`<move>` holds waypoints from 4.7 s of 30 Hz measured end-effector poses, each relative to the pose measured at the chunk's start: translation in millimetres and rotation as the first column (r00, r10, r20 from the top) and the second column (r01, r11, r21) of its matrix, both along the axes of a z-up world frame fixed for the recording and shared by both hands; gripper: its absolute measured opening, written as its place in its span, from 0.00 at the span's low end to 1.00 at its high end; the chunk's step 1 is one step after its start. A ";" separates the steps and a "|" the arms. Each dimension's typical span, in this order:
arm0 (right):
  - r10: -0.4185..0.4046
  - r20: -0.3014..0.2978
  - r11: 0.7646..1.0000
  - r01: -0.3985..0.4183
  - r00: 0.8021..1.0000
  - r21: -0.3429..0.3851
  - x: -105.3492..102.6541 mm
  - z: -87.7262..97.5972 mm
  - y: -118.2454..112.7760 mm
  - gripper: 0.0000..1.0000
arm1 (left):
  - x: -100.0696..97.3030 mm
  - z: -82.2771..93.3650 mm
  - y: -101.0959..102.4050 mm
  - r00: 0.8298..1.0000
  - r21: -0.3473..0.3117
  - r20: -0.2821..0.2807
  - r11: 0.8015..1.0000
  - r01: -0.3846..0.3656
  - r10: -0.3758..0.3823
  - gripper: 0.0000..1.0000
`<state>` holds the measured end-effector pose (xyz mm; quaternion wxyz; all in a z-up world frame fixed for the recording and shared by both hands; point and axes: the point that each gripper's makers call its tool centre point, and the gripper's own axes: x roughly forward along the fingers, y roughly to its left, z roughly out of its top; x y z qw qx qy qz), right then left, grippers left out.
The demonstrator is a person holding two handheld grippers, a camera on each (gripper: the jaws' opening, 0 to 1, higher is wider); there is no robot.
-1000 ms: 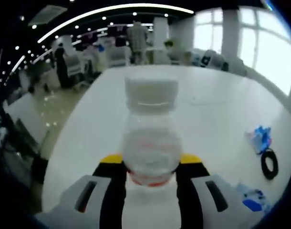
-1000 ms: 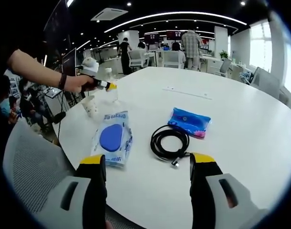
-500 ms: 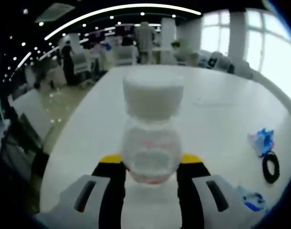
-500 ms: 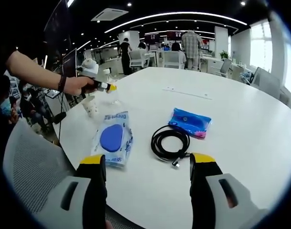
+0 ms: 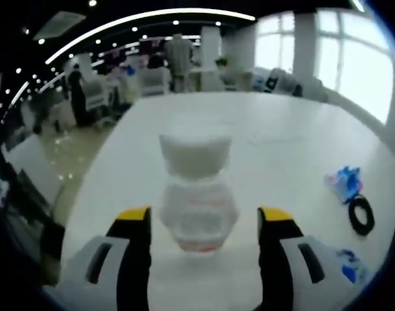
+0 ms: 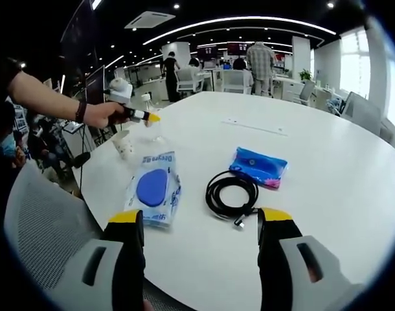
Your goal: Arrange the tabletop items into an orderly group along one side of the table until the central work area is clear of visible clutter.
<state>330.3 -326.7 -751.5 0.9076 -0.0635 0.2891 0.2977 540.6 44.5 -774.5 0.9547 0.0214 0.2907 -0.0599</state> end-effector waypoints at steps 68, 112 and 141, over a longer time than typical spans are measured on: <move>-0.019 0.007 1.000 0.019 1.000 0.015 1.9 3.1 -5.2 0.72 | 11.9 59.4 -3.8 0.986 0.087 0.111 0.990 0.111 -0.121 0.43; -0.008 0.004 1.000 0.008 1.000 0.014 1.3 2.8 -2.4 0.72 | -14.0 73.1 1.0 0.984 0.020 0.117 0.991 0.130 -0.132 0.57; -0.004 0.007 1.000 0.004 1.000 0.023 1.6 3.1 -1.5 0.73 | -114.0 25.5 -23.4 0.950 0.091 -0.040 0.945 0.313 -0.311 0.61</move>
